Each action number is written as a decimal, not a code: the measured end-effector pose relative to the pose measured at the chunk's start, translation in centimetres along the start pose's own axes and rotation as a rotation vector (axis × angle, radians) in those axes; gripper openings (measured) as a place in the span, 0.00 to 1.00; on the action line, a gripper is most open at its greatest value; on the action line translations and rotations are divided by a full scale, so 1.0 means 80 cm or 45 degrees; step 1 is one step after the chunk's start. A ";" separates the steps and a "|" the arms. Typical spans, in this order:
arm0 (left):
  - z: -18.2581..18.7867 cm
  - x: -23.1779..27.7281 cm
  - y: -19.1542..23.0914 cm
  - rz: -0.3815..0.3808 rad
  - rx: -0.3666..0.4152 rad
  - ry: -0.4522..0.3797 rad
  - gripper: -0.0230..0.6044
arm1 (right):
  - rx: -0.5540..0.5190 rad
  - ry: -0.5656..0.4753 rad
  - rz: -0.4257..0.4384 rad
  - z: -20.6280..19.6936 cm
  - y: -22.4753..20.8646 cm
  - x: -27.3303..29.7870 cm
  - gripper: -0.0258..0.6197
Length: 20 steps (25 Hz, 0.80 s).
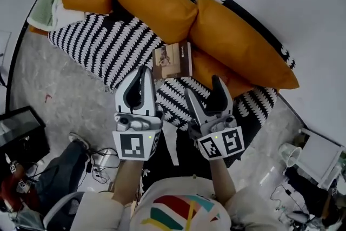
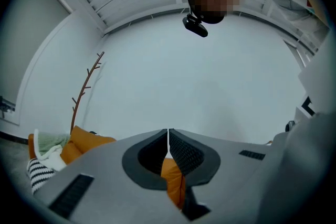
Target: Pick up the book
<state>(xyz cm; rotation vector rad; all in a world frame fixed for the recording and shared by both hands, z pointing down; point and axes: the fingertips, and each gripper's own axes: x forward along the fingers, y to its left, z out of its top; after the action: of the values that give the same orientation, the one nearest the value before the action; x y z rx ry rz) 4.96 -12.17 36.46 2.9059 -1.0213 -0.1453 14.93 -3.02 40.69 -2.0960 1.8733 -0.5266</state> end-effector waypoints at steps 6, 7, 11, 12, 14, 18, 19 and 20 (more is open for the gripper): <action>-0.120 0.019 0.007 -0.006 0.110 -0.008 0.06 | 0.002 0.137 -0.073 -0.161 -0.081 0.024 0.58; -0.141 0.017 0.004 -0.011 0.108 0.010 0.06 | 0.001 0.176 -0.091 -0.186 -0.093 0.023 0.58; -0.224 0.017 -0.007 -0.058 0.125 0.086 0.06 | 0.063 0.283 -0.160 -0.273 -0.134 0.024 0.58; -0.242 0.018 -0.009 -0.073 0.145 0.103 0.06 | 0.084 0.302 -0.168 -0.292 -0.140 0.027 0.58; -0.271 0.019 -0.009 -0.101 0.192 0.127 0.06 | 0.132 0.329 -0.171 -0.324 -0.150 0.036 0.58; -0.314 0.018 0.000 -0.106 0.204 0.163 0.06 | 0.204 0.358 -0.169 -0.372 -0.161 0.052 0.58; -0.322 0.016 0.003 -0.104 0.205 0.170 0.06 | 0.209 0.365 -0.165 -0.381 -0.161 0.056 0.58; -0.329 0.015 0.006 -0.100 0.210 0.174 0.06 | 0.215 0.369 -0.158 -0.389 -0.161 0.060 0.58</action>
<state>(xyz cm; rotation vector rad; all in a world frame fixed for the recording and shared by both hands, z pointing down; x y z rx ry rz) 8.43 -12.68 62.57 3.0530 -0.9406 0.1393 12.92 -5.25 74.54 -2.1242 1.7744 -1.0290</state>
